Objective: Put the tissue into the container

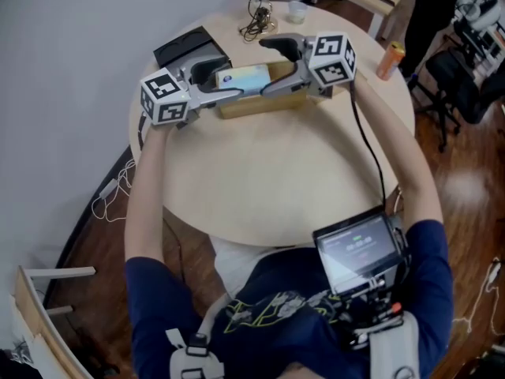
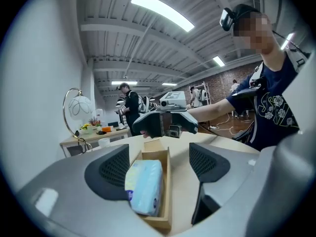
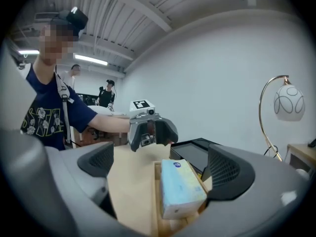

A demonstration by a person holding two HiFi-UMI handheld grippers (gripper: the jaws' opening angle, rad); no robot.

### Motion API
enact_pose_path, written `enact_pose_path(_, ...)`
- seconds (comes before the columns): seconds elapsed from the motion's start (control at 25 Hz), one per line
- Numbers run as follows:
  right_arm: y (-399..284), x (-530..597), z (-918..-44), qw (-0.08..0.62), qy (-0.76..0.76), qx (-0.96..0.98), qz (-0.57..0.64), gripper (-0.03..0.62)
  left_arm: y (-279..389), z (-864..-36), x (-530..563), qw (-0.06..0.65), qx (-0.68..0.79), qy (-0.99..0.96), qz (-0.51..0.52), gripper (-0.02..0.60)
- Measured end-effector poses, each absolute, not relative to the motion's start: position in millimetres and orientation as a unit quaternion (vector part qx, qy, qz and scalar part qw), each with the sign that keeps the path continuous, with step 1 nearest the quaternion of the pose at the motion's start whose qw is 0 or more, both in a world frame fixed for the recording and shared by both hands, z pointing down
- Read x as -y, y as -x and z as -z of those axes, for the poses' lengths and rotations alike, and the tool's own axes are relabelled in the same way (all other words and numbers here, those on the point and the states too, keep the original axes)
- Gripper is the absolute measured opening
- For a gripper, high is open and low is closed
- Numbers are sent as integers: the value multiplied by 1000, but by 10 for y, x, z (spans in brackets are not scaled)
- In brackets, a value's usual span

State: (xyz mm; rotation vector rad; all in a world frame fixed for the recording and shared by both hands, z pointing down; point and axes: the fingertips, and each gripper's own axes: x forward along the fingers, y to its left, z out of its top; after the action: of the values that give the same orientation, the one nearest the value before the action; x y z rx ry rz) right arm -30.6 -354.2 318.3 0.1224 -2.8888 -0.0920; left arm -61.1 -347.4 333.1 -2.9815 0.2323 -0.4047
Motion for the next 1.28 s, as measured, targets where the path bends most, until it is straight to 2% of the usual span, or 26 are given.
enact_pose_path(0.16,187,3287,-3004,48,-22,999,-7,578,544,-3190,3096,61,-41,993,90,366)
enact_pose_path(0.24,116,3152,-2958,22,-19,999,-17,551,554,-3126,2978,67,-43,994,69,356)
enact_pose_path(0.28,81,3081,-2946,11,-19,1000,-20,485,569,-3104,2945,75,-52,994,61,340)
enact_pose_path(0.32,50,3009,-2940,0,-19,1000,-24,371,588,-3084,2916,82,-64,993,51,318)
enact_pose_path(0.36,22,2938,-2937,-13,-19,999,-26,287,606,-3057,2880,87,-76,993,37,292)
enact_pose_path(0.44,-20,2806,-2941,-39,-22,998,-33,190,645,-2991,2787,84,-94,992,1,220)
enact_pose_path(0.52,-53,2708,-2968,-60,-31,997,-44,87,649,-2973,2675,76,-104,992,-17,181)
enact_pose_path(0.56,-64,2665,-2988,-66,-37,996,-52,8,622,-2996,2601,72,-104,992,-16,181)
enact_pose_path(0.68,-64,2529,-3097,-67,-49,994,-68,8,533,-3100,2348,65,-96,993,-15,151)
enact_pose_path(0.84,-79,2402,-3349,-57,-79,992,-80,8,496,-3250,2107,40,-83,995,-46,5)
enact_pose_path(1.04,-172,2271,-3664,-57,-95,985,-128,8,398,-3542,1928,0,-72,997,-38,3)
enact_pose_path(1.28,-102,2029,-3884,-23,-72,991,-114,8,356,-3833,1883,-36,-76,996,-32,3)
